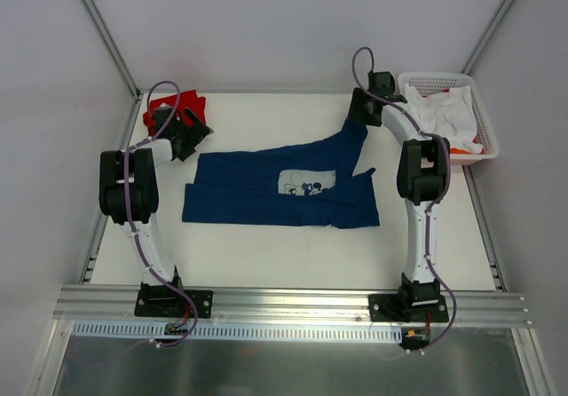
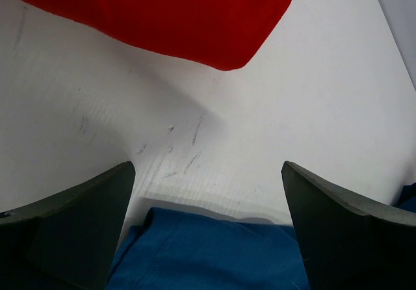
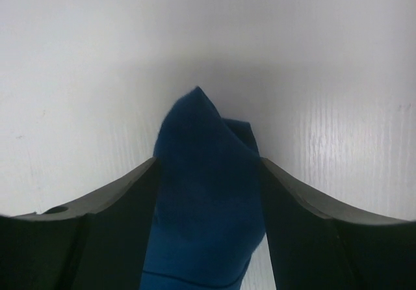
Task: Fold and stack the t-shirts
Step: Grap the side of the flattened tshirt furthest away from the robot with both arms
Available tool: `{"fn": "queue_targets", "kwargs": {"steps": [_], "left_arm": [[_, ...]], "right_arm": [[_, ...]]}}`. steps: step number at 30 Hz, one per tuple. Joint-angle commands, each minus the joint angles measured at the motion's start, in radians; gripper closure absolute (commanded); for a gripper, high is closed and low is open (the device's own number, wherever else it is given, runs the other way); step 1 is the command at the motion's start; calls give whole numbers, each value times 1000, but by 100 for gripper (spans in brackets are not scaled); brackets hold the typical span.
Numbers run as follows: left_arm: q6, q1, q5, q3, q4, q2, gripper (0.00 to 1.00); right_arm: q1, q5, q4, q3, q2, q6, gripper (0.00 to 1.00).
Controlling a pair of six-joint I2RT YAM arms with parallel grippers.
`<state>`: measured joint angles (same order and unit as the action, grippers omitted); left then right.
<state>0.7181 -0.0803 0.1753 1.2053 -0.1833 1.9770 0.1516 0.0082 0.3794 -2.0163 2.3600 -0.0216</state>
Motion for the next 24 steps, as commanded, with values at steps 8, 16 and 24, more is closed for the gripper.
{"fn": "queue_targets", "kwargs": {"steps": [8,16,24], "left_arm": [[-11,-4,26,-3,5,3,1],[-17,-1,26,-1,5,5,1],[-17,-1,32,5,7,9,1]], "right_arm": [[-9,-97,-105,-150,90,57,34],[-14,-136,-139,-159,110,32,41],[-15,-142,-146,-110,87,23,85]]}}
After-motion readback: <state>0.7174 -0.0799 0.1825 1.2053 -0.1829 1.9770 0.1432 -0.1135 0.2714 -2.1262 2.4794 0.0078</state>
